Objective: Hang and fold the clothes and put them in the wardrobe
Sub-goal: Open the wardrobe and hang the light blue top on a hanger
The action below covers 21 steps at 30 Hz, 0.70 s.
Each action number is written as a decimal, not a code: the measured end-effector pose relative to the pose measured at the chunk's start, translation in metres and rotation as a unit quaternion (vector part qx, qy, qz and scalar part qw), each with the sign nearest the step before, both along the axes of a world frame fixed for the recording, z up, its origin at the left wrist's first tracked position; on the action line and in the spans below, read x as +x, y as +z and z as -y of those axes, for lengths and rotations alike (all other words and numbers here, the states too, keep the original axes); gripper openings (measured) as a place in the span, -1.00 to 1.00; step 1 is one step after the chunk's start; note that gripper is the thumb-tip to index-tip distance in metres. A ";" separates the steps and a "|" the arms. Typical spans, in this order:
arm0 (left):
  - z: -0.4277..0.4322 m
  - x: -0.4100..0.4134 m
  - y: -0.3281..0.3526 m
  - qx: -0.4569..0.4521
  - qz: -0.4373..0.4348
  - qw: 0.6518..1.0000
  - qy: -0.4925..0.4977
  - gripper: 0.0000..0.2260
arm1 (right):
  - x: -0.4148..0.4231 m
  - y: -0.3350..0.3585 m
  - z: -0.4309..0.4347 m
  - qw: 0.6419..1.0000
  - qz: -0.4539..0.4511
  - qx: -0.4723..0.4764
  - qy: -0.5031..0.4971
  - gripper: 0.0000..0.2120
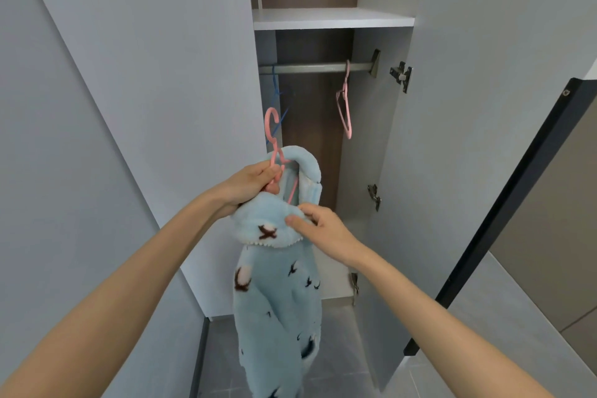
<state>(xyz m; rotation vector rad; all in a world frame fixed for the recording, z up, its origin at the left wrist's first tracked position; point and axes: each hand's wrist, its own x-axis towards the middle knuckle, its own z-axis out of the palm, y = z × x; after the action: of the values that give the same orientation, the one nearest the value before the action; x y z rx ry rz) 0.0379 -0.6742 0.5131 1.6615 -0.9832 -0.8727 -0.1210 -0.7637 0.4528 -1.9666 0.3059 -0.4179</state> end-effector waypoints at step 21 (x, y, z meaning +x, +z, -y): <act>0.032 0.011 -0.008 -0.014 -0.127 0.991 -0.041 -0.77 | -0.014 0.072 0.013 0.982 -0.012 -0.073 -0.172 -0.89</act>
<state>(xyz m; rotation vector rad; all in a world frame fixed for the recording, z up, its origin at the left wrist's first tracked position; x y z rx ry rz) 0.0487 -0.7059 0.5052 1.4517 -0.8880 -1.0899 -0.1352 -0.7766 0.5246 -2.0657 0.6532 -0.6542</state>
